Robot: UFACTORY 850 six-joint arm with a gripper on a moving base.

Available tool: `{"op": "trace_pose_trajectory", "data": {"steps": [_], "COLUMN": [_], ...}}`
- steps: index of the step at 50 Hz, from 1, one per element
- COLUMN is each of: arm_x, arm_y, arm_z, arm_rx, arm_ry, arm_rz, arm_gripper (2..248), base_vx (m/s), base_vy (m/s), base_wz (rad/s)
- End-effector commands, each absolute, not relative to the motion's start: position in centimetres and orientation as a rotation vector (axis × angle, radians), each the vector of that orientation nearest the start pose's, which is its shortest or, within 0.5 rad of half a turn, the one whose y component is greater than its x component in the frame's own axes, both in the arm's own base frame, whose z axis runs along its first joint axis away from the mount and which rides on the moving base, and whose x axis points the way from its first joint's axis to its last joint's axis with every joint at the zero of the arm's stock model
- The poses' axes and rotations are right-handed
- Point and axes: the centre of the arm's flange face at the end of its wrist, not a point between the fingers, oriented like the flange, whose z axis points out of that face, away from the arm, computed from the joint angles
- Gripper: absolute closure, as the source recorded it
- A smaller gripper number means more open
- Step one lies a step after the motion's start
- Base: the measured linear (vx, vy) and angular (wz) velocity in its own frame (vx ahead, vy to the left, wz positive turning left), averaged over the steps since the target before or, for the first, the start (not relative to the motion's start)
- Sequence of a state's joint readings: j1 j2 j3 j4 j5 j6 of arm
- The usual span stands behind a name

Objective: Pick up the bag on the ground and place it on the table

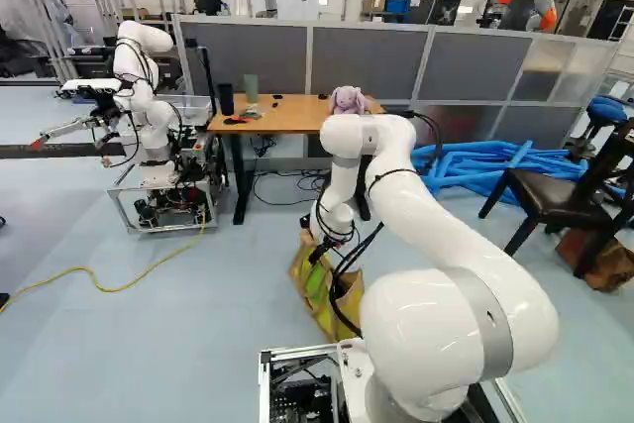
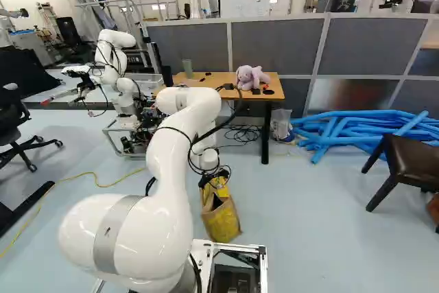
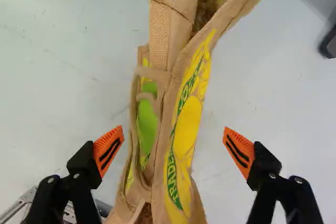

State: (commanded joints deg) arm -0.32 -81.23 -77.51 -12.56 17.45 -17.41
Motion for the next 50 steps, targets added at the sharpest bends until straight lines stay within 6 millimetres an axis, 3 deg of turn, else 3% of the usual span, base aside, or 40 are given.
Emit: {"op": "trace_pose_trajectory", "data": {"steps": [20,31,32,37,38,42,43,47,48,50], "arm_x": [52.9,52.9,52.9,52.9,52.9,52.9,52.9,52.9,52.9,52.9], "arm_y": [0.3,0.3,0.3,0.3,0.3,0.3,0.3,0.3,0.3,0.3], "arm_z": [-12.9,-13.3,-13.3,-13.3,-13.3,-13.3,-13.3,-13.3,-13.3,-13.3], "arm_rx": [-3.012,-3.012,-3.012,-3.012,-3.012,-3.012,-3.012,-3.012,-3.012,-3.012], "arm_ry": [-0.793,-0.793,-0.793,-0.793,-0.793,-0.793,-0.793,-0.793,-0.793,-0.793], "arm_rz": [-0.369,-0.368,-0.368,-0.368,-0.368,-0.368,-0.368,-0.368,-0.368,-0.368], "arm_gripper": [3,3,26,26,64,64,102,102,140,140], "base_vx": [0.0,0.0,0.0,0.0,0.0,0.0,0.0,0.0,0.0,0.0], "base_vy": [0.0,0.0,0.0,0.0,0.0,0.0,0.0,0.0,0.0,0.0], "base_wz": [0.0,0.0,0.0,0.0,0.0,0.0,0.0,0.0,0.0,0.0]}}
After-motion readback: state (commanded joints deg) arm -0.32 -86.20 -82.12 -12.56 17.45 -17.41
